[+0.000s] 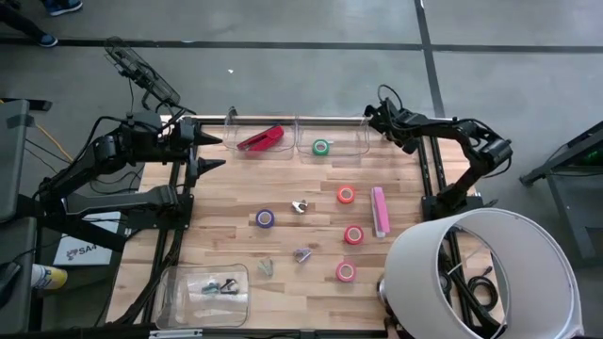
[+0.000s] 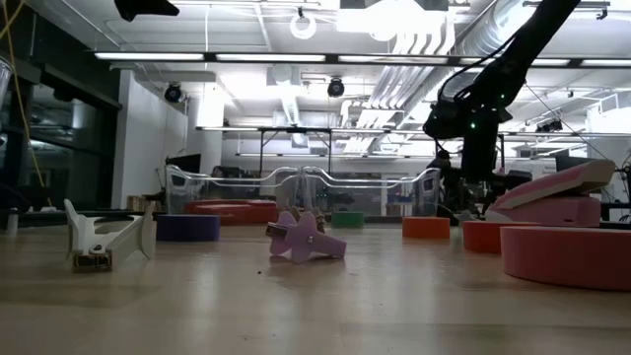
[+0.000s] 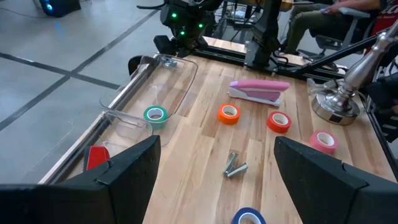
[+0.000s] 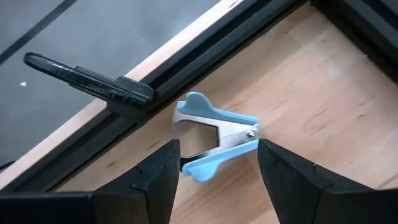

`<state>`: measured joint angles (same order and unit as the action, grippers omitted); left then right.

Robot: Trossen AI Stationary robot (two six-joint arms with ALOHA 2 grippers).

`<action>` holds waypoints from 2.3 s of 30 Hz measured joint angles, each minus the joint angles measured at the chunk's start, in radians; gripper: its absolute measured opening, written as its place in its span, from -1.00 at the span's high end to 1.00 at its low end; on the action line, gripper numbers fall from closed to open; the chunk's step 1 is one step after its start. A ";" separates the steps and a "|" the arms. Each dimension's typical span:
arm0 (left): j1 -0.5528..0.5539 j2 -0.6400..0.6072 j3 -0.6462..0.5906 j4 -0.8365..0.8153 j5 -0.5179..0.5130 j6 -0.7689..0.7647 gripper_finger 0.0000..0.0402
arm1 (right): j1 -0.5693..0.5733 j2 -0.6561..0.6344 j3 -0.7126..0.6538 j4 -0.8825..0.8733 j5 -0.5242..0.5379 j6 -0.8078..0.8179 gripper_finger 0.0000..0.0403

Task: Pick and place Stapler, Stapler remover, tape
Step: Put the blue stapler remover into the bottom transparent bin

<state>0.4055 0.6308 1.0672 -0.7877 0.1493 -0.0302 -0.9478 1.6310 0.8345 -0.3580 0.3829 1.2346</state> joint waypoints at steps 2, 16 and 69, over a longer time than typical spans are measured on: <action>0.000 0.000 0.000 0.000 0.000 -0.001 -0.54 | 0.000 0.000 0.000 0.003 -0.002 0.003 -0.02; 0.000 0.000 0.000 0.000 0.000 -0.001 -0.54 | 0.031 0.032 0.002 0.015 -0.005 0.026 0.01; 0.000 0.000 0.000 -0.004 0.000 -0.005 -0.54 | 0.111 -0.001 0.002 -0.032 0.079 0.609 -0.05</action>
<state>0.4053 0.6308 1.0672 -0.7914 0.1497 -0.0353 -0.8371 1.6302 0.8364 -0.3903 0.4620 1.8439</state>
